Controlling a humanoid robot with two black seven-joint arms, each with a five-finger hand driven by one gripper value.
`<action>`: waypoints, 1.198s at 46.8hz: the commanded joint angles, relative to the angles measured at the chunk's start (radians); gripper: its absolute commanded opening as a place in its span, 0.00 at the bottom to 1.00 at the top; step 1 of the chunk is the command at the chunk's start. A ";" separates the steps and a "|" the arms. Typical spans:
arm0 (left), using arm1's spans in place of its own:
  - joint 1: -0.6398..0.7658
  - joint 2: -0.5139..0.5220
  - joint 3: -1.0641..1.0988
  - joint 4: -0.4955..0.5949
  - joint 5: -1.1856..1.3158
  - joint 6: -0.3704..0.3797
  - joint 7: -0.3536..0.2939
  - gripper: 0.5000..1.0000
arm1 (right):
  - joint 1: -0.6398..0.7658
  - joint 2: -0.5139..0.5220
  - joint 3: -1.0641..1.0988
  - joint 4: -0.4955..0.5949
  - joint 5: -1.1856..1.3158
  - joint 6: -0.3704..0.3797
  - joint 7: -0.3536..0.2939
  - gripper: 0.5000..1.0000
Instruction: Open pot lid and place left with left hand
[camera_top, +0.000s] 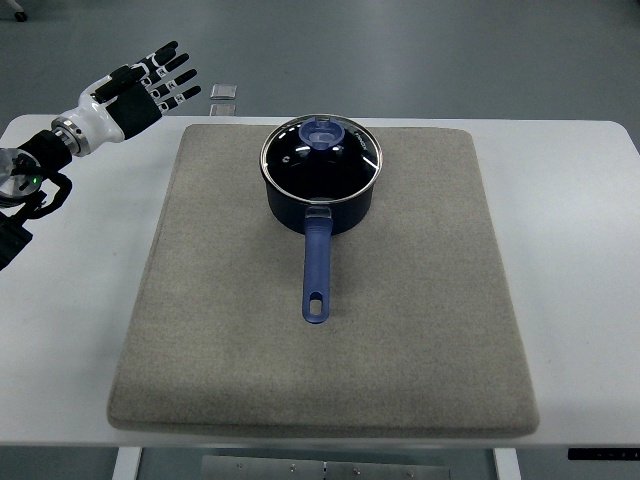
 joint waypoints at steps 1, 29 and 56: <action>-0.001 0.000 0.004 -0.003 0.011 -0.013 -0.007 0.99 | 0.000 0.000 -0.002 0.000 0.000 0.000 0.000 0.83; -0.139 0.020 0.016 -0.064 0.699 -0.014 -0.196 0.98 | 0.000 0.000 0.000 0.000 0.000 0.000 0.000 0.83; -0.209 0.058 0.039 -0.312 1.345 -0.002 -0.301 0.98 | 0.000 0.000 0.000 0.000 0.000 0.000 0.000 0.83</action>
